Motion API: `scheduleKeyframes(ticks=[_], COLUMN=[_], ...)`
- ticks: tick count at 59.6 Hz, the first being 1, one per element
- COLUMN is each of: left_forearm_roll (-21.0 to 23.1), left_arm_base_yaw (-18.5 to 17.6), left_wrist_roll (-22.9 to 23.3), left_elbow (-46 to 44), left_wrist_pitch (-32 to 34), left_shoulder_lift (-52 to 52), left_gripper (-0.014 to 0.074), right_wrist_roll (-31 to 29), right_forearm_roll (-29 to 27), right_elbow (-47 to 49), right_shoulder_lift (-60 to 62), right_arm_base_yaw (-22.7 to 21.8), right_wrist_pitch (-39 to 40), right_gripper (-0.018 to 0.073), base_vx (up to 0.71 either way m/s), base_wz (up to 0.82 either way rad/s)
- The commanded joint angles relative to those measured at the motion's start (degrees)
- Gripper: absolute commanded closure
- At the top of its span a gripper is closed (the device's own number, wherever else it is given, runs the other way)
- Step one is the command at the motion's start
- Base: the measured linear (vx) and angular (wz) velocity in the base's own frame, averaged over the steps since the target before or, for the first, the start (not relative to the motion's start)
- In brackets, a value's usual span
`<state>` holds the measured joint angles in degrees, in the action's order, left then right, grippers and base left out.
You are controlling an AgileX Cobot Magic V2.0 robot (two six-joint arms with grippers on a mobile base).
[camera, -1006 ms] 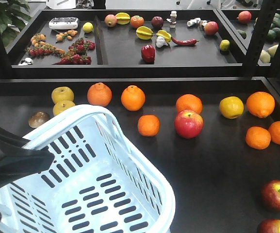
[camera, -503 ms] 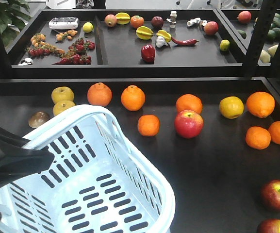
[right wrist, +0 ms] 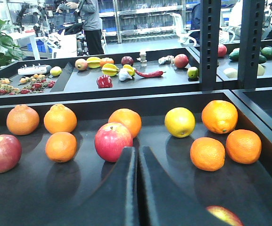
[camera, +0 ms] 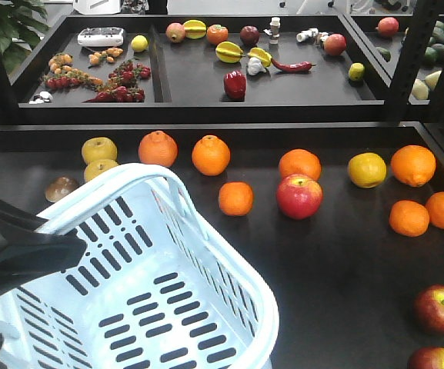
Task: Pick three apples into basket with both arms
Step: 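Hold the basket in the left gripper while the base settles at the table, then swing the left arm forward and lower the basket onto the table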
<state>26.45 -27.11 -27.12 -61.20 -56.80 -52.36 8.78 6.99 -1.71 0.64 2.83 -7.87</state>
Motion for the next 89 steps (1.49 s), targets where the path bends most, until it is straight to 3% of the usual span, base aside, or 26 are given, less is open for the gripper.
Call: scheduleKeyframes(ticks=[1,25,38,47,57,74,83,89], left_forearm_roll=[2.72,2.72,5.87,9.24,10.27,19.02,19.3,19.3], left_arm_base_yaw=[-0.2,-0.2,-0.2,-0.2,-0.2,-0.29,-1.02,-1.02], left_wrist_roll=[0.64,0.64,0.68,0.28,-5.6,-19.85,-28.07,-29.93], left_elbow=[-1.5,-1.5,-1.5,-2.8,-6.48,-17.4,-23.21,-26.28], left_wrist_pitch=[4.75,5.59,16.98,18.78,19.22,14.33,9.73,8.4], left_shoulder_lift=[0.75,0.7,-0.55,-5.69,-15.45,-33.23,-41.04,-45.68], left_gripper=[0.0602,0.0602,0.0602,0.0602,0.0602,0.0602,0.0602,0.0602], right_wrist_roll=[-0.51,-0.51,-0.51,-0.51,-0.51,-0.51,-0.51,-0.51], right_forearm_roll=[0.47,0.47,0.47,0.47,0.47,0.47,0.47,0.47], right_elbow=[-0.67,-0.67,-0.67,-0.67,-0.67,-0.67,-0.67,-0.67], right_shoulder_lift=[0.72,0.72,0.72,0.72,0.72,0.72,0.72,0.72], right_arm_base_yaw=[-0.38,-0.38,-0.38,-0.38,-0.38,-0.38,-0.38,-0.38], right_wrist_pitch=[4.18,4.18,4.18,4.18,4.18,4.18,4.18,4.18], right_gripper=[0.0564,0.0564,0.0564,0.0564,0.0564,0.0564,0.0564,0.0564], base_vx=[0.0,0.0,0.0,0.0,0.0,0.0,0.0,0.0], base_wz=[0.0,0.0,0.0,0.0,0.0,0.0,0.0,0.0])
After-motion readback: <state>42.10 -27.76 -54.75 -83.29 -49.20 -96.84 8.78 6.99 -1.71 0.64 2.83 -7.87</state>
